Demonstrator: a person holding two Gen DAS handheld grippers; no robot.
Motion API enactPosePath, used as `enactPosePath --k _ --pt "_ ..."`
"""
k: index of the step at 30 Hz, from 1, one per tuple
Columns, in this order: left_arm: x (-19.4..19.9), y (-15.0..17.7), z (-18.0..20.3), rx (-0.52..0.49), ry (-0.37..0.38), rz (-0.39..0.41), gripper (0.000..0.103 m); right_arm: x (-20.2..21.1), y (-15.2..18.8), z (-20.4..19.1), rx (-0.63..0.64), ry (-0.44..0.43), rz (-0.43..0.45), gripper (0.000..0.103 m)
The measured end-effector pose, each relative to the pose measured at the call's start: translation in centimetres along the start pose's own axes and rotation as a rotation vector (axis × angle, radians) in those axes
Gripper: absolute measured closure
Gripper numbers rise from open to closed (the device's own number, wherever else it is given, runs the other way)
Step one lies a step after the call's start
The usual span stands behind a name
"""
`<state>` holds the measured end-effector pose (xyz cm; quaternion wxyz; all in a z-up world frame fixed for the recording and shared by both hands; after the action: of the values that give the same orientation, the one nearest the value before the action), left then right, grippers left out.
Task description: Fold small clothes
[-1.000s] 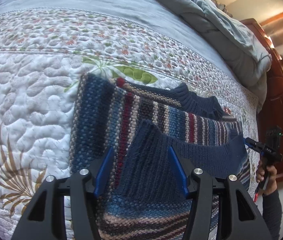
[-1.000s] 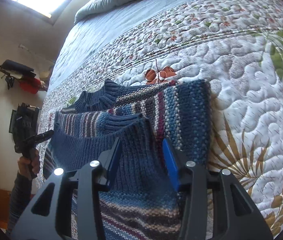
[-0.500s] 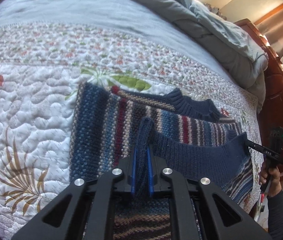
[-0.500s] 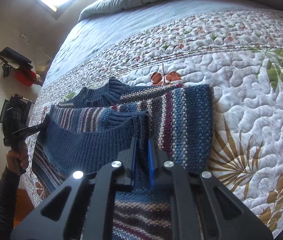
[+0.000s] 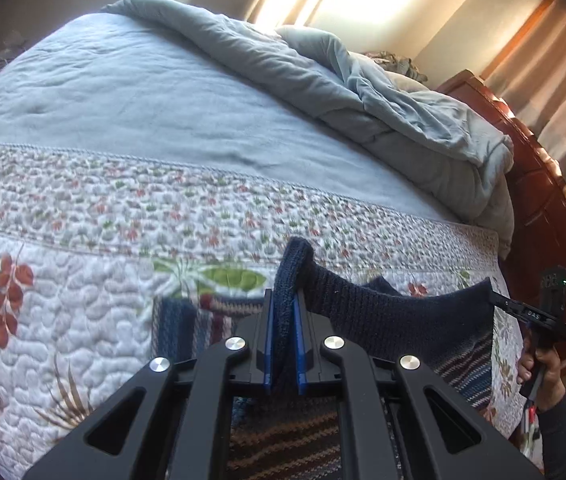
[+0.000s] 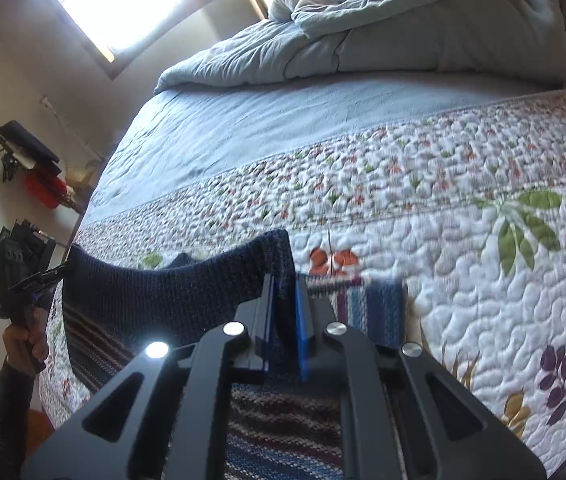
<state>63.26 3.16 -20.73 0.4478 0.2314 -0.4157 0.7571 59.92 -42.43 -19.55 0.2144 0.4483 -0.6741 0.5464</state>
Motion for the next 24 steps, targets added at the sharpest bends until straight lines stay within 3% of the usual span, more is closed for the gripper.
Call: enactPosePath --k 6,12,19,24 --pt "-4.7 -2.0 -2.7 0.070 -0.066 -0.022 0.095 -4.5 -1.9 2.0 -0.041 0.075 -0.046 0.094" --pt "-11.1 0.7 -6.9 0.145 -0.201 -0.149 0.095 -9.7 0.4 3.7 -0.076 0.136 -0.184 0.094" --pt "-9.4 -2.4 -5.2 0.125 -0.171 -0.074 0.095 -8.1 -1.5 3.7 -0.068 0.141 -0.105 0.095" --pt "-10.1 -3.7 -5.0 0.125 -0.185 -0.063 0.095 -8.4 -2.4 4.1 -0.069 0.161 -0.099 0.095"
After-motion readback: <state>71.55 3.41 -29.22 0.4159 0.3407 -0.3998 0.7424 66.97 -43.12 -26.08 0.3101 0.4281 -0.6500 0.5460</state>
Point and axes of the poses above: each gripper's, at about its wrist camera, not at the fingertips, and x roughly against the way its jaws point, z to its right, y to its underside, the point moved 7 cm from there along -x, roughly the way its jaws point, and after that the axes turned 10 degrees about x, right-handed, at the moved point
